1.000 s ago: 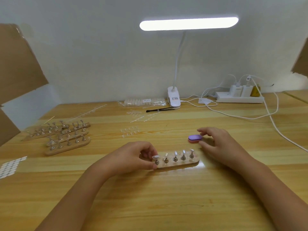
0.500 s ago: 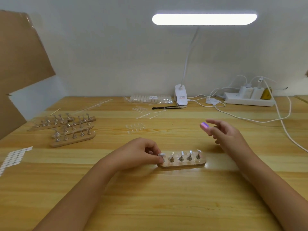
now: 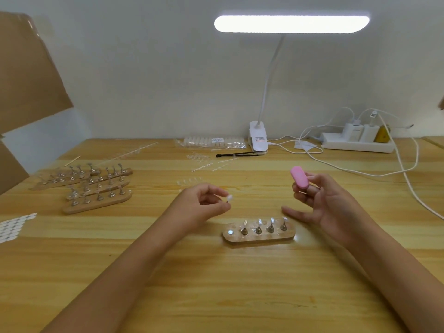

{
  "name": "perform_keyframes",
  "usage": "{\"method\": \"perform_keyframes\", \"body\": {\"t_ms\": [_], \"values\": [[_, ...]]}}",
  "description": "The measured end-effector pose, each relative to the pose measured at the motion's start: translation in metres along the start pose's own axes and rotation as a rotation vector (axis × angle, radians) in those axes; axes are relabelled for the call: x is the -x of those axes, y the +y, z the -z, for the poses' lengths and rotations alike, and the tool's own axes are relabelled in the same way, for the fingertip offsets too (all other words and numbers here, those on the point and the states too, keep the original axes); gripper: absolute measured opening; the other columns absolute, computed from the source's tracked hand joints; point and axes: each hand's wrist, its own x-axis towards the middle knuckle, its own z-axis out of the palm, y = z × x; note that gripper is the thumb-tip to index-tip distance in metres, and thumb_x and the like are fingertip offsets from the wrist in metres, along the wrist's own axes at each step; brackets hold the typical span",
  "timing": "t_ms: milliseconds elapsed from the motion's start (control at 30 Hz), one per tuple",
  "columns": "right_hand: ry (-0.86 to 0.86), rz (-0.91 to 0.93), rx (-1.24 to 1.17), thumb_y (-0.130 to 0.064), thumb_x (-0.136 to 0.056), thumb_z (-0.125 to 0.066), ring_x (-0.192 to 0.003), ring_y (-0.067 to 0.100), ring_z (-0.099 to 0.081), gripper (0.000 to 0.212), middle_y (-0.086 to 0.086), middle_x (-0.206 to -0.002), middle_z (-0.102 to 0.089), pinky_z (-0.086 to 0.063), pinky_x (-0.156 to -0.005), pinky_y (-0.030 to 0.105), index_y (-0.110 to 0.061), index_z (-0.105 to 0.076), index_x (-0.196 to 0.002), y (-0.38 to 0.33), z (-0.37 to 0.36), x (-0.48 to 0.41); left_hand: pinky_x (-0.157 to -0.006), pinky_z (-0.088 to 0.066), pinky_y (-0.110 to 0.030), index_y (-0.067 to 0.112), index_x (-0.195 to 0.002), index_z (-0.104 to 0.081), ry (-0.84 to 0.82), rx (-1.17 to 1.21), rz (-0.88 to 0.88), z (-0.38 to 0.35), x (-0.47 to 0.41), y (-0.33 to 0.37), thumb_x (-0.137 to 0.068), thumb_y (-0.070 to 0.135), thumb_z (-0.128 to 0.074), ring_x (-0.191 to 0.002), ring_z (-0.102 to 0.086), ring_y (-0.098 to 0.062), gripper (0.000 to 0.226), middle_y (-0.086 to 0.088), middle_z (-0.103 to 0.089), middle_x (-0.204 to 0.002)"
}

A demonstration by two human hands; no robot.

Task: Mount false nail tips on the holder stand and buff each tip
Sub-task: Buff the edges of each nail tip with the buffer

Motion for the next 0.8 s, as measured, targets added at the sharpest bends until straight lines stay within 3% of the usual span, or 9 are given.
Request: {"method": "perform_keyframes", "body": {"t_ms": [200, 333, 467, 633, 800], "values": [[0.015, 0.024, 0.037, -0.022, -0.095, -0.044, -0.080, 0.012, -0.054, 0.031, 0.001, -0.081, -0.060, -0.053, -0.089, 0.052, -0.015, -0.059, -0.122, -0.010, 0.012, 0.000, -0.071, -0.049, -0.012, 0.031, -0.082, -0.073, -0.164, -0.170, -0.026, 0.007, 0.004, 0.003, -0.083, 0.022, -0.079, -0.074, -0.065, 0.005, 0.011, 0.018, -0.073, -0.077], [-0.038, -0.014, 0.064, -0.023, -0.095, -0.047, -0.083, 0.014, -0.054, 0.027, 0.002, -0.083, -0.061, -0.056, -0.084, 0.053, -0.016, -0.062, -0.116, -0.011, 0.014, 0.003, -0.083, -0.053, -0.022, 0.030, -0.085, -0.073, -0.192, -0.204, -0.030, 0.001, 0.005, 0.002, -0.082, 0.018, -0.080, -0.082, -0.070, -0.001, 0.014, 0.012, -0.076, -0.084], [-0.048, -0.034, 0.067, -0.023, -0.094, -0.049, -0.081, 0.015, -0.054, 0.023, 0.004, -0.085, -0.059, -0.058, -0.081, 0.052, -0.014, -0.062, -0.111, -0.010, 0.013, 0.004, -0.083, -0.054, -0.021, 0.030, -0.086, -0.073, -0.229, -0.244, -0.043, 0.002, 0.006, 0.001, -0.082, 0.021, -0.080, -0.085, -0.071, -0.004, 0.012, 0.012, -0.076, -0.087], [-0.042, -0.058, 0.055, -0.021, -0.095, -0.048, -0.080, 0.015, -0.051, 0.033, 0.004, -0.087, -0.052, -0.055, -0.087, 0.054, -0.007, -0.066, -0.119, -0.007, 0.010, 0.006, -0.078, -0.052, -0.020, 0.026, -0.085, -0.070, -0.082, -0.135, -0.059, 0.002, 0.004, 0.003, -0.083, 0.020, -0.079, -0.080, -0.068, -0.003, 0.011, 0.012, -0.074, -0.081], [-0.124, -0.115, 0.111, -0.021, -0.095, -0.043, -0.076, 0.013, -0.049, 0.035, 0.002, -0.079, -0.053, -0.059, -0.075, 0.049, -0.007, -0.069, -0.114, -0.012, 0.006, 0.013, -0.076, -0.052, -0.022, 0.025, -0.093, -0.063, -0.068, -0.310, 0.017, 0.000, 0.006, -0.001, -0.092, 0.024, -0.068, -0.077, -0.069, 0.001, 0.005, 0.015, -0.075, -0.078]]}}
